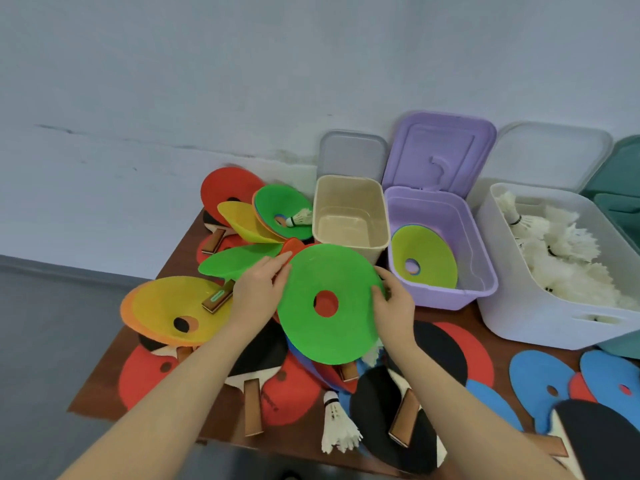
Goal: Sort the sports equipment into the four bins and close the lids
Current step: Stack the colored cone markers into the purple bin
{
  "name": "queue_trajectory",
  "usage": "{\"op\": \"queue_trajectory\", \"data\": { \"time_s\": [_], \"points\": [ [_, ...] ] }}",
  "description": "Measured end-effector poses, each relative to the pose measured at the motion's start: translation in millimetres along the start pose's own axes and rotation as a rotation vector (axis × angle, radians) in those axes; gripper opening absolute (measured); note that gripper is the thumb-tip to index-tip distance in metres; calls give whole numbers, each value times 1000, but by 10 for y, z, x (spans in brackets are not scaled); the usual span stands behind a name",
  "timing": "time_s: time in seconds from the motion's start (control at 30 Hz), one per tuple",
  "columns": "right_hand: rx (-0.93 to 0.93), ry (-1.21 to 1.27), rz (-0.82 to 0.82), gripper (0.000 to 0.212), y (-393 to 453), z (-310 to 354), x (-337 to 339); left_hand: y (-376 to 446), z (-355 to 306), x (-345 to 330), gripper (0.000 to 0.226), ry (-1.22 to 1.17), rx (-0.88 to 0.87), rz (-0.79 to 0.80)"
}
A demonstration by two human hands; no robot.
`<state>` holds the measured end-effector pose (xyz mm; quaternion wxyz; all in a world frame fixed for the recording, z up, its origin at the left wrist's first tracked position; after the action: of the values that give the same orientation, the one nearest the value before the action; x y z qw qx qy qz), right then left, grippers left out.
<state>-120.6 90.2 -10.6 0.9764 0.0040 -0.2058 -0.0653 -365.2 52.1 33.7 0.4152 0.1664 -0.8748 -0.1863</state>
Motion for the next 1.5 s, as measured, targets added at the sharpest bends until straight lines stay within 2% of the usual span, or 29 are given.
{"op": "queue_trajectory", "data": {
  "time_s": [0.1,0.2,0.33,0.43,0.53,0.8,0.93,1.13,1.37,1.5],
  "points": [
    [-12,-78,13,33,12,-60,-209,-20,187,-53,30,-1,33,68],
    [-26,-199,-7,30,1,-164,-306,-46,303,-37,29,-42,51,57],
    [-44,-142,48,35,-10,-215,-386,26,339,66,27,-154,64,-3],
    [-33,-101,25,41,42,-112,-350,131,332,122,27,-201,72,-17],
    [18,-41,44,41,66,77,-286,252,254,147,28,-240,21,-18],
    [135,-42,-180,37,359,438,310,666,-150,-145,29,-139,-219,-39],
    [149,-25,-227,34,628,437,712,927,-453,-455,35,-98,-290,-47],
    [183,-167,-257,35,1232,312,1342,1403,-1001,-1142,30,-47,-335,-8],
    [182,-470,-241,40,1957,22,1587,1859,-1416,-1926,27,78,-293,148],
    [97,-627,-173,35,2136,-272,1453,1862,-1275,-2393,36,295,-241,427]
  ]
}}
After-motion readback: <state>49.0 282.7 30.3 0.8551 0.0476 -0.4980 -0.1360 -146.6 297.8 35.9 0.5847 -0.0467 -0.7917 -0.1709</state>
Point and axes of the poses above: each hand's wrist, its own y-axis towards the middle knuckle, its own x-axis out of the back of the hand, z = x × y, the point moved 8 cm from there along y, towards the middle knuckle, and after that the axes turned 6 degrees about -x, right-handed, at the moved point
